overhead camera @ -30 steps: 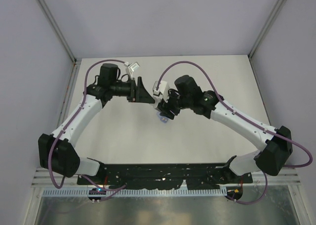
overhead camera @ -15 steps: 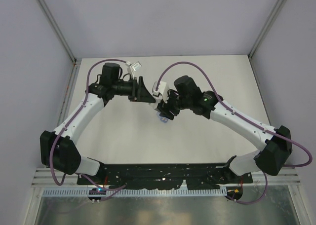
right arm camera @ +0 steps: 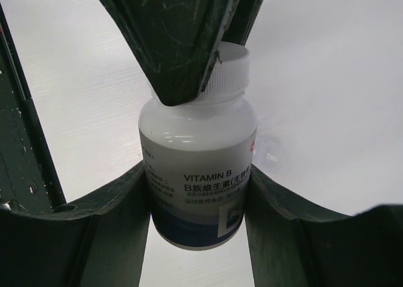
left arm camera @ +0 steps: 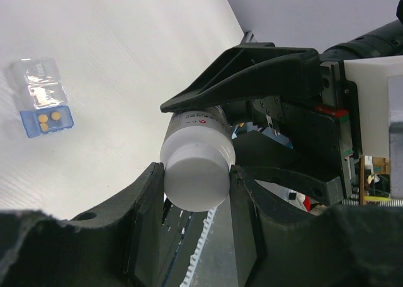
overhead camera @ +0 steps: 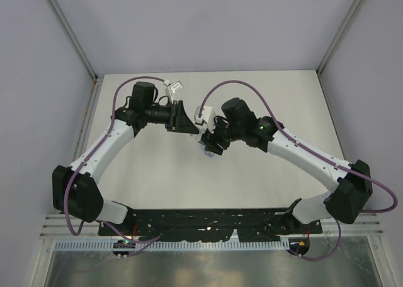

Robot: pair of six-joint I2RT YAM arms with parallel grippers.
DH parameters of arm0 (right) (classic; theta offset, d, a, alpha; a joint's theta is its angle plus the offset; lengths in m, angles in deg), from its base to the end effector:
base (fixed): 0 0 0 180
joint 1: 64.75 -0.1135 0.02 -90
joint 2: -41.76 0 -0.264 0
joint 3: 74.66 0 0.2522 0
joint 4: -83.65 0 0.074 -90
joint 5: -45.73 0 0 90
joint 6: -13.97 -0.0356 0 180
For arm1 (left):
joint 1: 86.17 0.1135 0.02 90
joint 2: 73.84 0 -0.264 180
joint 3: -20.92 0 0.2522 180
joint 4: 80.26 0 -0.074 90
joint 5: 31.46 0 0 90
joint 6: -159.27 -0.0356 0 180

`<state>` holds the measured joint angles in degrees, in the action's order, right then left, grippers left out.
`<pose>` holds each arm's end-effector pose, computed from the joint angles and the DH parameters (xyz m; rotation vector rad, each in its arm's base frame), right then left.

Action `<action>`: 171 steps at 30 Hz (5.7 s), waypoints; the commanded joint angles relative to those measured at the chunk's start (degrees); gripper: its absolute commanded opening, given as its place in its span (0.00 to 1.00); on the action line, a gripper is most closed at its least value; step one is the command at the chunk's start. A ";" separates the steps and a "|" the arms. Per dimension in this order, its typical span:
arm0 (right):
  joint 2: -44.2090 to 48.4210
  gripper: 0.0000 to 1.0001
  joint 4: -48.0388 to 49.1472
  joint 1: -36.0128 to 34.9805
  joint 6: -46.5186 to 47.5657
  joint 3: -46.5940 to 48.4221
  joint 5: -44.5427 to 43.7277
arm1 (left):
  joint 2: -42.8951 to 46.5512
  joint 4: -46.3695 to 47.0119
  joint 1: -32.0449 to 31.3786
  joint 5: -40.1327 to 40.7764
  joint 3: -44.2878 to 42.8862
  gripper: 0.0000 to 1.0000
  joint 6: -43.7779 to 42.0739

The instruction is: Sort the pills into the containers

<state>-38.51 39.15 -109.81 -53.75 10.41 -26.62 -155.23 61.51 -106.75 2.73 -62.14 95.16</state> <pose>0.2111 0.2269 0.3259 -1.4021 1.8050 0.5583 0.2781 -0.1359 0.3259 0.4853 2.2312 -1.5118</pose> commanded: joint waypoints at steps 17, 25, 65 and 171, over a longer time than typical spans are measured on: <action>-4.27 0.06 -7.92 6.47 4.25 7.08 33.74 | 6.58 0.66 -2.97 -12.47 5.84 0.00 -27.53; -11.22 0.06 -22.16 7.27 13.56 14.11 44.39 | 13.88 -0.24 -7.37 -12.66 10.66 0.00 -40.65; 1.87 0.06 3.67 -2.66 -0.48 2.79 -10.17 | 6.15 3.21 2.65 1.49 1.10 0.80 4.52; 0.99 0.06 2.62 -4.07 -0.13 3.84 -9.56 | 7.73 -1.10 0.63 5.80 0.74 0.78 1.09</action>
<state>-39.60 38.08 -113.18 -53.13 13.53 -33.09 -147.23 62.93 -105.22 6.27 -59.25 96.10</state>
